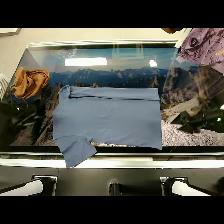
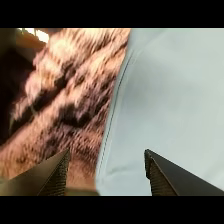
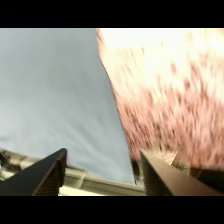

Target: Fold the clothes and pants, and hang the long-sleeved shirts on hangers.

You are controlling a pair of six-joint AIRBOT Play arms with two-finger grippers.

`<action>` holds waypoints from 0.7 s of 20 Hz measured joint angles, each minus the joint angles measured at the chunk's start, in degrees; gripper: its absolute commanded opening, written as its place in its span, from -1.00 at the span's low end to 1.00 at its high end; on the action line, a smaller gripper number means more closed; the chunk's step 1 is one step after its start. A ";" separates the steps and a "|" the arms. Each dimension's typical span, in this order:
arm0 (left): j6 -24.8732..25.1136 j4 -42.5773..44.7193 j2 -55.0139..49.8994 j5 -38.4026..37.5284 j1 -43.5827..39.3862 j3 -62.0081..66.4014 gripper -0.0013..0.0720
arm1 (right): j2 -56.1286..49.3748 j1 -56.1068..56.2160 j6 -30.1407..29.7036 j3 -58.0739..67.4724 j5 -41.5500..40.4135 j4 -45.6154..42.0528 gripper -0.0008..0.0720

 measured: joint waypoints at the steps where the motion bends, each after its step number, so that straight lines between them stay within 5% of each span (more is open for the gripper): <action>1: 0.00 0.00 0.90 0.37 0.11 -2.19 0.49 | 1.25 -0.48 -0.63 -4.07 -0.90 -0.31 0.52; 14: 0.04 -0.98 3.02 1.38 -0.35 -7.74 0.49 | 4.04 -1.51 -8.46 -26.75 -8.55 7.32 0.47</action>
